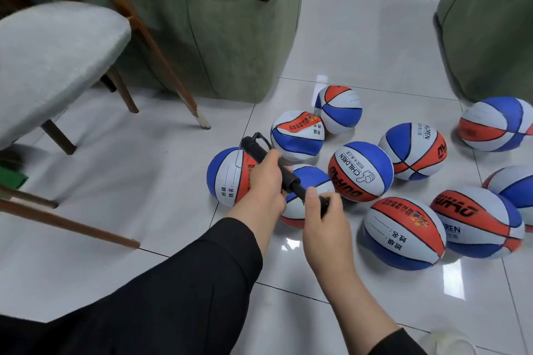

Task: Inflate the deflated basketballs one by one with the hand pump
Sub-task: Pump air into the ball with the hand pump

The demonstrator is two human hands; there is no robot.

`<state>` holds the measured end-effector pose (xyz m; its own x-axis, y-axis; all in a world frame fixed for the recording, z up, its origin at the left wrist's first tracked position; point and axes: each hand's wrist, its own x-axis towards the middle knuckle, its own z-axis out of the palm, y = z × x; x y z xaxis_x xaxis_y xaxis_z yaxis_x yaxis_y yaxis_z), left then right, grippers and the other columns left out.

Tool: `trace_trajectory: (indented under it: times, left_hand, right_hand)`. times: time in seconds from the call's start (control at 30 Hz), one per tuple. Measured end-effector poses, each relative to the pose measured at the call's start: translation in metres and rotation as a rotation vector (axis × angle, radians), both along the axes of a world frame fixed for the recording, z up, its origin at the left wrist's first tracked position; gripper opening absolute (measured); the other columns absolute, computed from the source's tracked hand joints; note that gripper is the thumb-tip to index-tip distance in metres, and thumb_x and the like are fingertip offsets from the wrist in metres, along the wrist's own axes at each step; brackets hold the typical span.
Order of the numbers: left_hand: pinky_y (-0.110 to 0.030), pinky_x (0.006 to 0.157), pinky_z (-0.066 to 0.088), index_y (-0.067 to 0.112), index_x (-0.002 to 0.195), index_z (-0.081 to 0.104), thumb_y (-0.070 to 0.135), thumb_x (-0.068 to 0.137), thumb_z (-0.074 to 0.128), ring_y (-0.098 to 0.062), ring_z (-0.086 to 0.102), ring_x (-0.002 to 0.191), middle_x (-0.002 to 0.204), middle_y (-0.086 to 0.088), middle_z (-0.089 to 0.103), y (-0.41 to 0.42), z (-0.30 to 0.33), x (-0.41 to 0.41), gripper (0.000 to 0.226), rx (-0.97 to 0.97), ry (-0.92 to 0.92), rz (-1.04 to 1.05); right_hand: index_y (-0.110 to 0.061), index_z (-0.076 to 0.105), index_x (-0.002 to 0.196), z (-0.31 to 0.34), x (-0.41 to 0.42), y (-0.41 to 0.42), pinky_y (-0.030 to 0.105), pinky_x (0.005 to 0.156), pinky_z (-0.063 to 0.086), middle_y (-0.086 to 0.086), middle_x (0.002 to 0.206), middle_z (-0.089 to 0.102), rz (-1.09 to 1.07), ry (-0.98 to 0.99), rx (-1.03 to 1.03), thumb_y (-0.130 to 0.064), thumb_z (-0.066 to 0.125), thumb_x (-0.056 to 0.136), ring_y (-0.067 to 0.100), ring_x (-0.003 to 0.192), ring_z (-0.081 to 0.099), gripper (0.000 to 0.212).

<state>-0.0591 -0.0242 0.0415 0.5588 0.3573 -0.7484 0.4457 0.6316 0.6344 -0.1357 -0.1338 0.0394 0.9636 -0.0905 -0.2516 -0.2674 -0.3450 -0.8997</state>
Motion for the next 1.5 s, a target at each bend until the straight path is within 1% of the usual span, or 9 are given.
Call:
trace_trajectory:
  times: [0.23,0.33,0.47,0.63,0.8,0.97,1.2,1.33,1.5]
  left_hand:
    - [-0.028,0.059,0.050,0.011,0.100,0.062,0.025,0.094,0.060,-0.019,0.054,0.058,0.063,-0.004,0.059,-0.033,-0.004,-0.001,0.016,0.039,-0.012,0.016]
    - [-0.031,0.063,0.052,0.012,0.106,0.062,0.026,0.093,0.061,-0.020,0.056,0.063,0.067,-0.005,0.061,-0.026,-0.003,0.004,0.019,0.048,-0.035,0.038]
    - [-0.029,0.058,0.048,0.013,0.093,0.059,0.025,0.094,0.061,-0.015,0.055,0.053,0.057,0.000,0.061,0.002,-0.002,0.013,0.012,0.073,-0.015,0.124]
    - [-0.040,0.076,0.050,0.016,0.096,0.056,0.025,0.089,0.059,-0.018,0.052,0.058,0.057,0.000,0.059,0.027,-0.009,0.017,0.012,0.045,0.010,0.161]
    - [-0.027,0.058,0.047,0.017,0.093,0.057,0.026,0.097,0.056,-0.014,0.053,0.053,0.060,0.000,0.060,0.000,-0.008,0.010,0.010,0.103,-0.009,0.146]
    - [-0.028,0.060,0.049,0.011,0.109,0.061,0.028,0.097,0.057,-0.017,0.056,0.058,0.056,0.001,0.060,-0.032,-0.008,0.000,0.021,0.087,-0.020,0.064]
    - [-0.031,0.066,0.054,0.009,0.099,0.063,0.028,0.094,0.062,-0.019,0.058,0.062,0.064,-0.004,0.061,-0.034,-0.005,-0.001,0.020,0.010,0.025,0.052]
    - [-0.031,0.062,0.053,0.012,0.088,0.058,0.021,0.094,0.060,-0.016,0.055,0.059,0.070,-0.005,0.057,-0.011,-0.004,0.010,0.011,0.038,0.022,0.108]
    - [-0.032,0.063,0.052,0.016,0.083,0.051,0.023,0.096,0.060,-0.020,0.050,0.064,0.075,-0.006,0.051,0.029,-0.006,0.023,0.017,0.034,0.047,0.151]
  right_hand:
    - [-0.025,0.046,0.092,-0.009,0.017,0.003,0.044,0.077,0.049,0.004,0.088,0.068,-0.068,0.092,-0.021,-0.061,0.029,0.101,0.028,0.086,0.065,0.040]
    - [-0.024,0.048,0.090,-0.007,0.021,0.006,0.040,0.072,0.046,0.003,0.087,0.066,-0.055,0.058,0.005,-0.058,0.034,0.102,0.025,0.084,0.062,0.039]
    - [-0.018,0.052,0.088,-0.003,0.015,0.003,0.037,0.065,0.042,0.001,0.079,0.062,-0.093,0.015,0.027,-0.052,0.039,0.105,0.020,0.075,0.057,0.040]
    - [-0.018,0.053,0.089,-0.004,0.007,-0.003,0.033,0.066,0.044,-0.001,0.079,0.063,-0.083,0.026,0.030,-0.050,0.040,0.105,0.013,0.076,0.058,0.038]
    - [-0.019,0.050,0.092,-0.011,0.013,-0.001,0.031,0.063,0.039,0.002,0.083,0.062,-0.091,0.096,0.009,-0.051,0.031,0.107,0.016,0.078,0.057,0.040]
    - [-0.018,0.050,0.098,-0.007,0.016,0.002,0.036,0.065,0.036,0.003,0.090,0.064,-0.098,0.122,0.026,-0.049,0.029,0.107,0.013,0.081,0.059,0.038]
    - [-0.022,0.049,0.091,-0.012,0.020,0.005,0.040,0.072,0.045,0.004,0.088,0.067,-0.093,0.101,0.011,-0.054,0.035,0.104,0.025,0.085,0.063,0.038]
    - [-0.018,0.051,0.088,-0.006,0.013,-0.003,0.036,0.063,0.040,0.000,0.077,0.061,-0.128,0.048,0.023,-0.050,0.038,0.105,0.017,0.073,0.056,0.038]
    - [-0.021,0.054,0.088,-0.004,0.004,-0.015,0.031,0.063,0.043,-0.005,0.075,0.063,-0.139,0.026,0.039,-0.048,0.042,0.103,0.006,0.072,0.056,0.034]
